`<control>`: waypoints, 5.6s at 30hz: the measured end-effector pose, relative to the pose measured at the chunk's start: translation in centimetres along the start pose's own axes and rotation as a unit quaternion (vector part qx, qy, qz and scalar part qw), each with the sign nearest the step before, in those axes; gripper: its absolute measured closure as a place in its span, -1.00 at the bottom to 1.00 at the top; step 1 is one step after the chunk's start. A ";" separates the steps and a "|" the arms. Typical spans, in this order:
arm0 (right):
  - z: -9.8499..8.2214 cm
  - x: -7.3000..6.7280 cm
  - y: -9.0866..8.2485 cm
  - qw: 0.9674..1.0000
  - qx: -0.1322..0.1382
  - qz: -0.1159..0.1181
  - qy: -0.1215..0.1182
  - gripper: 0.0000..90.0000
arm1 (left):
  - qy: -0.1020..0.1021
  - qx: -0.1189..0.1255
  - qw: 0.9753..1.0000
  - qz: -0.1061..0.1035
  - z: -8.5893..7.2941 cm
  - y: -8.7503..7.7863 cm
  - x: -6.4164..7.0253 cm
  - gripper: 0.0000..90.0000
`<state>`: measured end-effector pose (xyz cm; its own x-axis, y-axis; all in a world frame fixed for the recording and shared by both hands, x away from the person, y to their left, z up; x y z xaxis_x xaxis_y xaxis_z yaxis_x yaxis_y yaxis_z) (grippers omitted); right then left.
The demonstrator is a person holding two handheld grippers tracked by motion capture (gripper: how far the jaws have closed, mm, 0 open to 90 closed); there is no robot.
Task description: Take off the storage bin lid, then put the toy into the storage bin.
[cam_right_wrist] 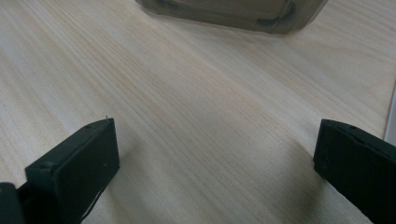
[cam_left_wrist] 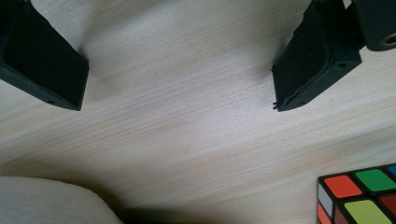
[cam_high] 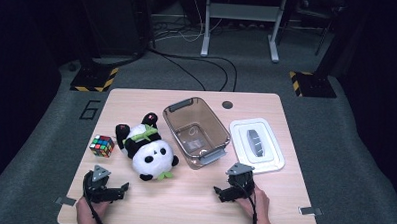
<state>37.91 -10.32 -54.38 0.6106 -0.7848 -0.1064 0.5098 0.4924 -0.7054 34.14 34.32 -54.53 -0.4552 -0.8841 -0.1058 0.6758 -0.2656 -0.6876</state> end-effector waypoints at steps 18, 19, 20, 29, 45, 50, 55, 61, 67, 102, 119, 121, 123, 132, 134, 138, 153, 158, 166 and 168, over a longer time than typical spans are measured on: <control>0.0 0.0 0.0 1.000 0.000 0.000 0.000 -1.00 | 0.000 -0.004 1.000 0.004 0.2 0.2 -0.2 -0.93; 0.0 0.0 0.0 1.000 0.000 -0.001 0.000 -1.00 | -0.001 -0.007 1.000 0.000 0.3 0.1 -0.2 -0.93; 0.0 0.0 0.0 1.000 0.000 -0.001 0.000 -1.00 | -0.001 -0.013 1.000 -0.006 0.3 0.0 -0.2 -0.93; 0.0 0.1 -0.1 1.000 -0.002 0.001 -0.004 -1.00 | -0.005 0.012 0.999 -0.053 1.8 -2.3 -0.6 -0.88; 0.0 0.1 -0.1 1.000 -0.002 0.001 -0.003 -1.00 | 0.003 0.074 0.994 -0.079 6.6 -6.1 -1.9 -0.90; 0.0 0.1 -0.1 1.000 -0.002 0.001 -0.004 -1.00 | 0.019 0.083 0.993 -0.078 8.6 -6.6 -2.2 -0.91; 0.0 0.1 -0.1 1.000 -0.002 0.001 -0.004 -1.00 | 0.035 0.085 0.993 -0.080 10.5 -6.7 -2.2 -0.92; 0.0 0.1 -0.1 1.000 -0.001 0.001 -0.005 -1.00 | 0.046 0.090 0.991 -0.087 12.7 -6.2 -2.4 -0.94; -0.1 0.1 -0.1 1.000 -0.002 0.001 -0.003 -1.00 | 0.053 0.088 0.990 -0.097 14.5 -4.8 -2.3 -0.94; 0.0 0.1 0.0 1.000 0.001 0.001 -0.008 -1.00 | 0.060 0.002 0.990 -0.129 17.4 3.9 -1.0 -0.43; -0.1 0.1 -0.1 1.000 0.000 -0.001 0.003 -1.00 | 0.109 -0.003 0.993 -0.049 17.0 4.0 -0.4 0.49; -0.1 0.2 -0.1 1.000 -0.001 0.001 -0.003 -1.00 | 0.108 0.003 0.993 -0.053 16.9 3.7 -0.5 0.52; -0.1 0.2 -0.1 1.000 -0.001 -0.001 -0.003 -1.00 | 0.101 0.012 0.993 -0.058 16.8 3.5 -0.6 0.53; -0.1 0.2 -0.1 1.000 -0.001 -0.001 -0.002 -1.00 | 0.095 0.040 0.991 -0.080 16.4 2.6 -0.7 0.66; -0.1 0.2 -0.1 1.000 -0.002 -0.001 -0.001 -1.00 | 0.098 0.041 0.991 -0.082 16.3 2.4 -0.7 0.67; -0.1 0.2 -0.1 1.000 -0.001 -0.002 -0.003 -1.00 | 0.096 0.049 0.990 -0.090 16.1 2.3 -0.8 0.69; -0.1 0.1 -0.1 1.000 0.000 -0.002 0.002 -1.00 | 0.128 0.087 0.980 -0.125 16.5 -0.6 -0.5 0.71; -0.1 0.2 -0.1 1.000 0.000 -0.002 0.002 -1.00 | 0.132 0.094 0.978 -0.127 16.6 -1.8 -0.6 0.71; -0.1 0.2 -0.1 1.000 0.000 -0.002 0.002 -1.00 | 0.140 0.103 0.977 -0.126 17.2 -3.5 -1.2 0.71; -0.1 0.2 -0.1 1.000 0.000 -0.002 0.001 -1.00 | 0.139 0.108 0.976 -0.128 17.4 -3.9 -1.3 0.71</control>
<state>37.91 -10.52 -54.35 0.6067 -0.7879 -0.1055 0.5123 0.4891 -0.7059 42.20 29.84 -39.19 -0.7442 -0.6482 -0.1614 0.6124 -0.5655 -0.5525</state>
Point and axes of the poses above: each handheld gripper's, and its own axes: y roughly forward along the jaws, z roughly out of its top, x roughly to its right, the point moved 2 cm from there along y, roughly forward along the jaws, and after that the axes turned 9 degrees about y, right-handed, at the moved point
